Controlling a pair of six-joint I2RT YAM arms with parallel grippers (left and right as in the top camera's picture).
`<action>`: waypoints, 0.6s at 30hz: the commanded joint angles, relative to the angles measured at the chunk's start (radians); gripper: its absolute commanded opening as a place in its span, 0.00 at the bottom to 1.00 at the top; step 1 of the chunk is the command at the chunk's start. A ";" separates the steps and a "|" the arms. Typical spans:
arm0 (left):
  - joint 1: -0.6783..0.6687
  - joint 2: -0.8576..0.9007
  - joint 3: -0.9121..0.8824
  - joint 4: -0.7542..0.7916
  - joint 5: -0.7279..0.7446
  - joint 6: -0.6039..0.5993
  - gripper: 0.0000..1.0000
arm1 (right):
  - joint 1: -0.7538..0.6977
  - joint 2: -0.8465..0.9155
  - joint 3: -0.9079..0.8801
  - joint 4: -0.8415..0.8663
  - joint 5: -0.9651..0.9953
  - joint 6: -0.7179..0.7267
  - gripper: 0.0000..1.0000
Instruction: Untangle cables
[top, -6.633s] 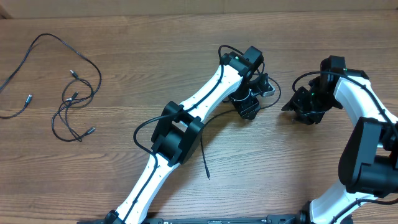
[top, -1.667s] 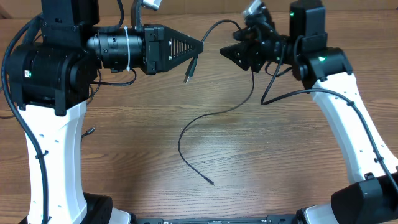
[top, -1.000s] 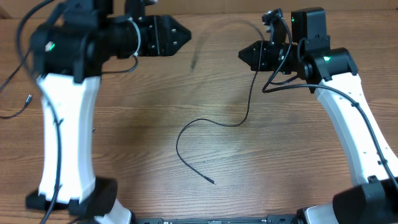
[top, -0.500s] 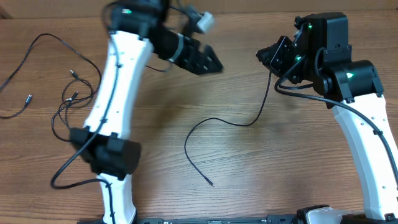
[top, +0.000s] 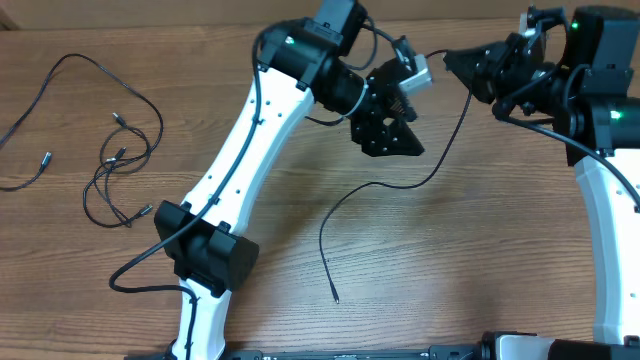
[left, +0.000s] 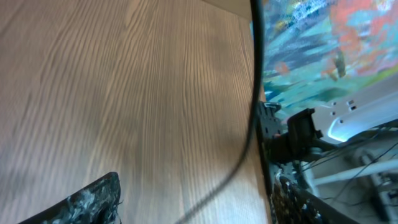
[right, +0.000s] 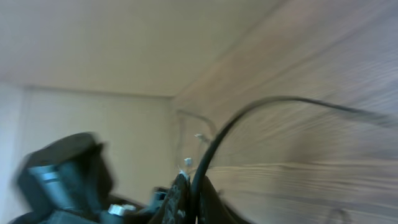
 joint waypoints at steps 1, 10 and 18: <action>-0.032 0.011 0.010 0.044 0.028 0.025 0.79 | -0.010 -0.006 0.027 0.064 -0.127 0.114 0.04; -0.054 0.030 0.003 0.259 0.022 -0.177 0.79 | -0.010 -0.006 0.027 0.179 -0.183 0.185 0.04; -0.064 0.030 0.000 0.277 0.048 -0.211 0.52 | -0.051 -0.006 0.027 0.199 -0.183 0.209 0.04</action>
